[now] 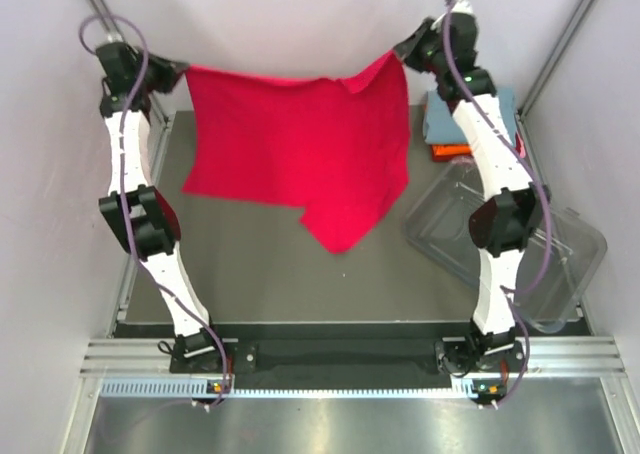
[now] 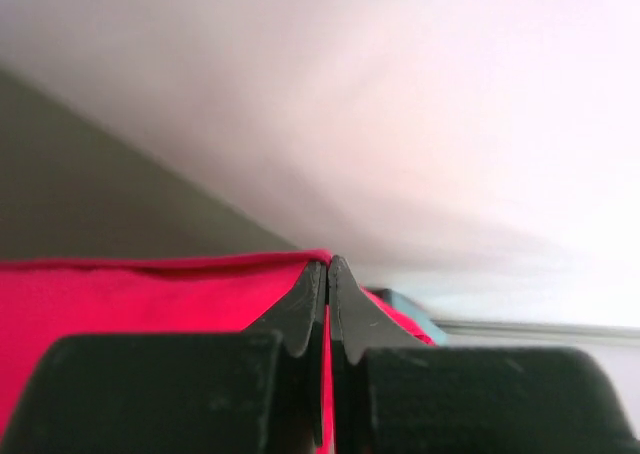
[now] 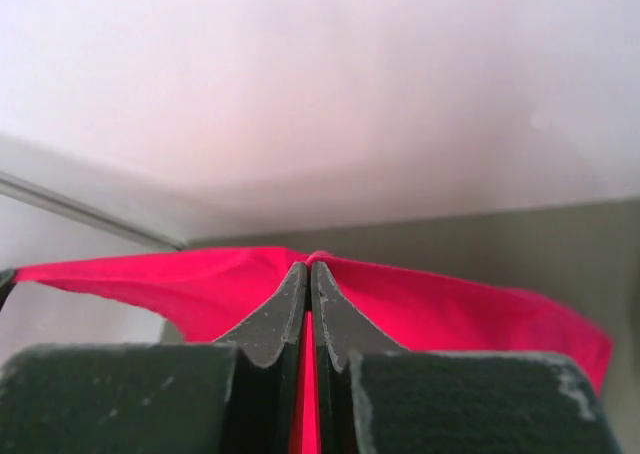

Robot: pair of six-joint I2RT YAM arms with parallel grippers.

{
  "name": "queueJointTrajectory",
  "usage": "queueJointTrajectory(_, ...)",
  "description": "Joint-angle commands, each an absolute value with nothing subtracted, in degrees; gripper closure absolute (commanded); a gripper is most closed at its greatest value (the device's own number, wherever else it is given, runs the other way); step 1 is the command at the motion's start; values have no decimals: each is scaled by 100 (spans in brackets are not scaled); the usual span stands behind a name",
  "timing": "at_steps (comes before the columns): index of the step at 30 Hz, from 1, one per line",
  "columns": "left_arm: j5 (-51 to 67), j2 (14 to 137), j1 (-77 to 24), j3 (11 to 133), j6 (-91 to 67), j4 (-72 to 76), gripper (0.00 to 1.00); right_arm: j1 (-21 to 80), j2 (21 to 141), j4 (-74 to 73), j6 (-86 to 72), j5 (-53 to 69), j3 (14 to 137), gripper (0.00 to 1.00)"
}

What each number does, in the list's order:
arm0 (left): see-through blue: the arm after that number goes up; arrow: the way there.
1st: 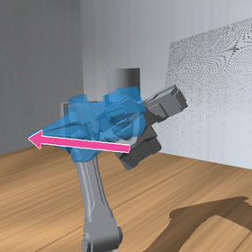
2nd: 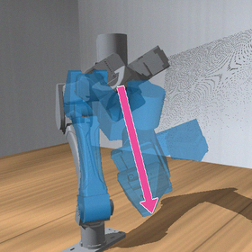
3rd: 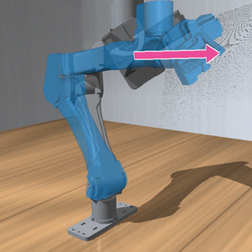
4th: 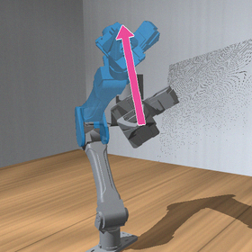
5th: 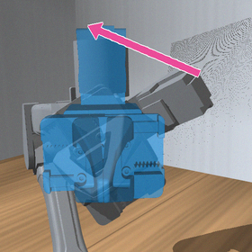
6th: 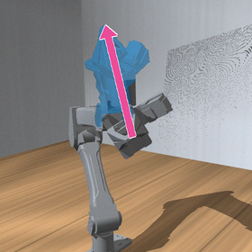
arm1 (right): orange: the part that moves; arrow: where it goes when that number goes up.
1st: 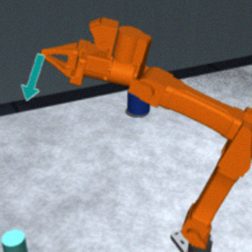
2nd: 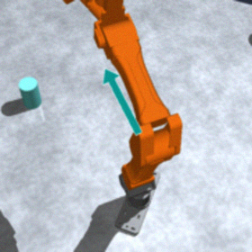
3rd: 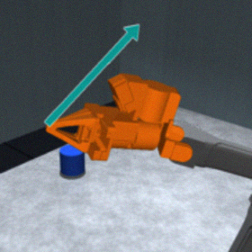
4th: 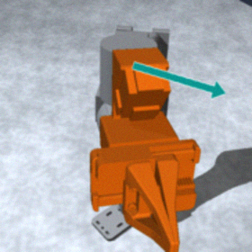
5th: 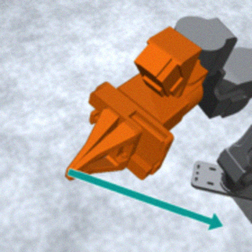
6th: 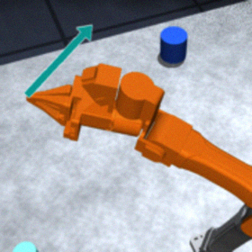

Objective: Fold and stack the t-shirts
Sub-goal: Flatten the tshirt out, then fold the tshirt

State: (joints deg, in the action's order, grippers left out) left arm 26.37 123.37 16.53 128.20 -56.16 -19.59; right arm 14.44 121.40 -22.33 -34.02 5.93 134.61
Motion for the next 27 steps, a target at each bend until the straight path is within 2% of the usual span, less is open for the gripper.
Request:
queueJointTrajectory(1, 2674, 10825, 1652, 12888, -5398, -1714, 100, 1433, 10435, -1028, -3402, 633, 13439, 100)
queueJointTrajectory(2, 2045, 10515, 1652, 12084, -5240, -1670, 100, 1433, 10346, -1037, -3367, 624, 13334, 100)
queueJointTrajectory(5, 995, 9687, 1696, 10824, -4528, -1801, 100, 1450, 10248, -1343, -2919, 624, 13324, 100)
queueJointTrajectory(7, 1159, 9546, 1924, 10583, -4430, -1977, 100, 1468, 10196, -1799, -2927, 729, 13246, 100)
queueJointTrajectory(9, 1396, 9475, 2039, 10389, -4185, -2442, 100, 1485, 9977, -1898, -3110, 1054, 12650, 100)
queueJointTrajectory(11, 1398, 9186, 2065, 10083, -3808, -2862, 100, 1625, 9406, -1907, -3330, 1107, 11556, 100)
queueJointTrajectory(13, 837, 8583, 2065, 9679, -3561, -3014, 100, 1783, 8802, -1977, -3349, 1134, 10814, 100)
queueJointTrajectory(16, 56, 7503, 2057, 7822, -3392, -2568, 100, 2109, 8037, -2486, -3393, 1055, 9191, 100)
queueJointTrajectory(18, -333, 7025, 2048, 7070, -3498, -2112, 100, 2346, 7587, -2697, -3497, 827, 8441, 100)
queueJointTrajectory(19, -491, 6657, 2048, 6466, -3559, -2031, 100, 2434, 7150, -2837, -3602, 783, 7654, 100)
queueJointTrajectory(22, -799, 6128, 2057, 5733, -3832, -1951, 100, 2864, 6367, -2707, -4016, 730, 6229, 100)
queueJointTrajectory(27, -1625, 5705, 2092, 4695, -4271, -2320, 100, 3366, 5960, -2647, -4298, 896, 5011, 100)
